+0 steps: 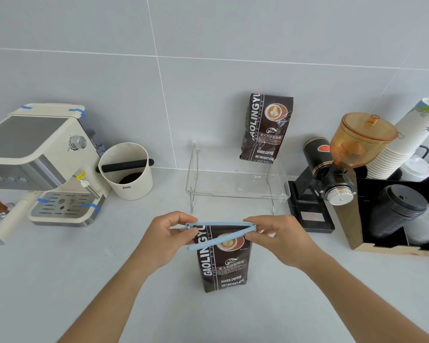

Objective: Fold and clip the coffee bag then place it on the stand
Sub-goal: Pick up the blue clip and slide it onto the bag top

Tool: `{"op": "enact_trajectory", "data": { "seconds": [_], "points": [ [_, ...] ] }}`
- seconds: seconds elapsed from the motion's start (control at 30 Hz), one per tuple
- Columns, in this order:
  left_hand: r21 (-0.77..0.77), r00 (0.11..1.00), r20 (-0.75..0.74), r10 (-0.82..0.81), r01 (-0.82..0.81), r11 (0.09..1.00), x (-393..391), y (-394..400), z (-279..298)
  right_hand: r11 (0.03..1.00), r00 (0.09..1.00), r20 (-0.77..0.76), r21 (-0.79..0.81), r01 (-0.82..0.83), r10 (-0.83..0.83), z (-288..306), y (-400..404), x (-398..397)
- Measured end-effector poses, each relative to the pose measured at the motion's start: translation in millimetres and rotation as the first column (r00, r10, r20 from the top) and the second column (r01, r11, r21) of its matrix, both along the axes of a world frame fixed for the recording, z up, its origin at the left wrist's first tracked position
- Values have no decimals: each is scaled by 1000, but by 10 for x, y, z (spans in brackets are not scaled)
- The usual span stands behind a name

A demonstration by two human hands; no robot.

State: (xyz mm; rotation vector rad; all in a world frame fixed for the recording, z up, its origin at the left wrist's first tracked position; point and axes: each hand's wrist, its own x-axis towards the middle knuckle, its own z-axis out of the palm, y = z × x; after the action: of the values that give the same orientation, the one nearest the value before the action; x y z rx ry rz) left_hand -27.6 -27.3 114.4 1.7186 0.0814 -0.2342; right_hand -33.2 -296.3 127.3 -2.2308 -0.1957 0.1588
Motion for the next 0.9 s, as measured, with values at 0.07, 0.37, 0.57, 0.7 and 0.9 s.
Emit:
{"op": "enact_trajectory", "data": {
  "seconds": [0.07, 0.37, 0.57, 0.7, 0.9],
  "points": [
    [23, 1000, 1, 2, -2, 1000, 5, 0, -15, 1000, 1000, 9, 0, -10, 10, -8, 0, 6],
    [-2, 999, 13, -36, 36, 999, 26, 35, -36, 998, 989, 135, 2, -61, 61, -46, 43, 39],
    [67, 989, 53, -136, 132, 989, -4, 122, -60, 999, 985, 168, 28, -44, 39, -117, 60, 74],
    [205, 976, 149, -157, 125, 971, 15, 156, -67, 998, 986, 164, 42, -37, 30, -145, 69, 82],
    [322, 962, 198, -190, 119, 939, 16, 159, -55, 997, 989, 147, 80, -9, -3, -175, 64, 56]
  ]
}}
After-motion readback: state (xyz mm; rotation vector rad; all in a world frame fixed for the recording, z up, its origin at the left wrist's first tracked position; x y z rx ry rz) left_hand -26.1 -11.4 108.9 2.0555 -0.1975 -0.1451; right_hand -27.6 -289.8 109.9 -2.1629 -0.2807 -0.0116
